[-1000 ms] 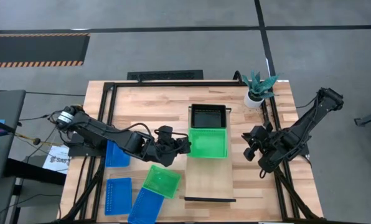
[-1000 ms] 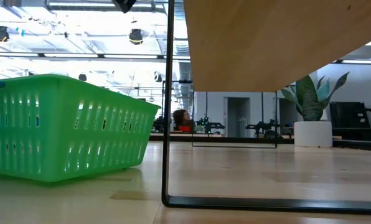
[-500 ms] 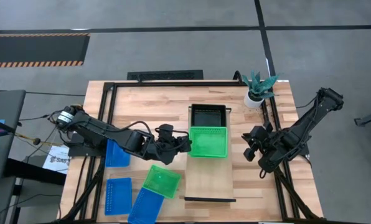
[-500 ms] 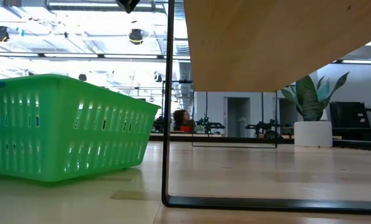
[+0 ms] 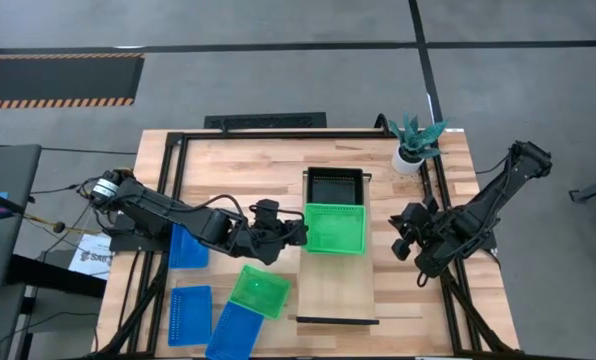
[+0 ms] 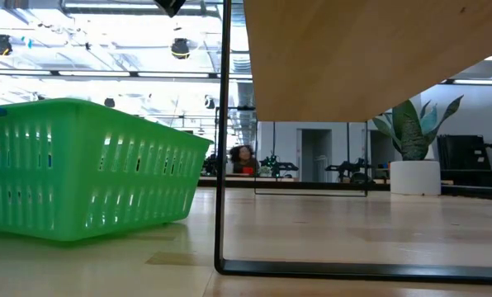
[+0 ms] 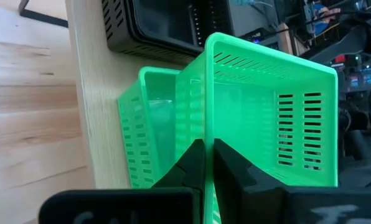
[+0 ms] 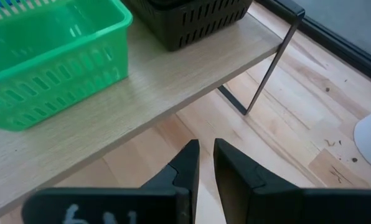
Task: Stack baskets on shelf by color
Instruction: Stack the top green bin into the green bin on the shelf, then stack the green bin into the stacked green bin on the shelf
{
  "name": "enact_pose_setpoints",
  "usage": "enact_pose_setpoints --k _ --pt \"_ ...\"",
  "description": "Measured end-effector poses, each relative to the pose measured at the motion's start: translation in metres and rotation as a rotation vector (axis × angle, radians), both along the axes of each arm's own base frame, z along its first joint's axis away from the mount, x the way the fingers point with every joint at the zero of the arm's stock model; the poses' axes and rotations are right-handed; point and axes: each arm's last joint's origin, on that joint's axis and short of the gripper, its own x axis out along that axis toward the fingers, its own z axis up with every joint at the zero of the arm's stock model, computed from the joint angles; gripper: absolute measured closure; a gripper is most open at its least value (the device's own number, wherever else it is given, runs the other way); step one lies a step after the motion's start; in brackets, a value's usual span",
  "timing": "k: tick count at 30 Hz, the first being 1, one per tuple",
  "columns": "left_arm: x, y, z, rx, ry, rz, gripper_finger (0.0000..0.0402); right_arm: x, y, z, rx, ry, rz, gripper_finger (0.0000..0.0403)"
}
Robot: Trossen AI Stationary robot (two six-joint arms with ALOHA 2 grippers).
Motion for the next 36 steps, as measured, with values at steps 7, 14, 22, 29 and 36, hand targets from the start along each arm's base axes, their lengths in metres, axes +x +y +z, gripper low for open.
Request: enact_pose_setpoints --k 7,14,22,29,36 --pt "0.000 0.000 0.000 0.014 0.011 -0.022 0.0401 0.000 0.000 0.000 0.004 0.004 0.002 0.0331" --pt "0.000 0.000 0.000 0.026 0.018 -0.035 0.0365 0.000 0.000 0.000 0.004 0.004 0.001 0.0331" --pt "0.000 0.000 0.000 0.011 0.017 -0.038 0.0286 0.000 0.000 0.000 0.004 0.004 0.002 0.0331" --pt "0.003 0.008 0.006 0.150 0.084 -0.290 0.0263 0.000 0.000 0.000 0.005 0.002 0.002 0.0331" --pt "-0.012 0.010 0.016 0.161 0.302 -0.584 0.0263 0.000 0.000 0.000 0.007 0.001 0.002 0.0331"
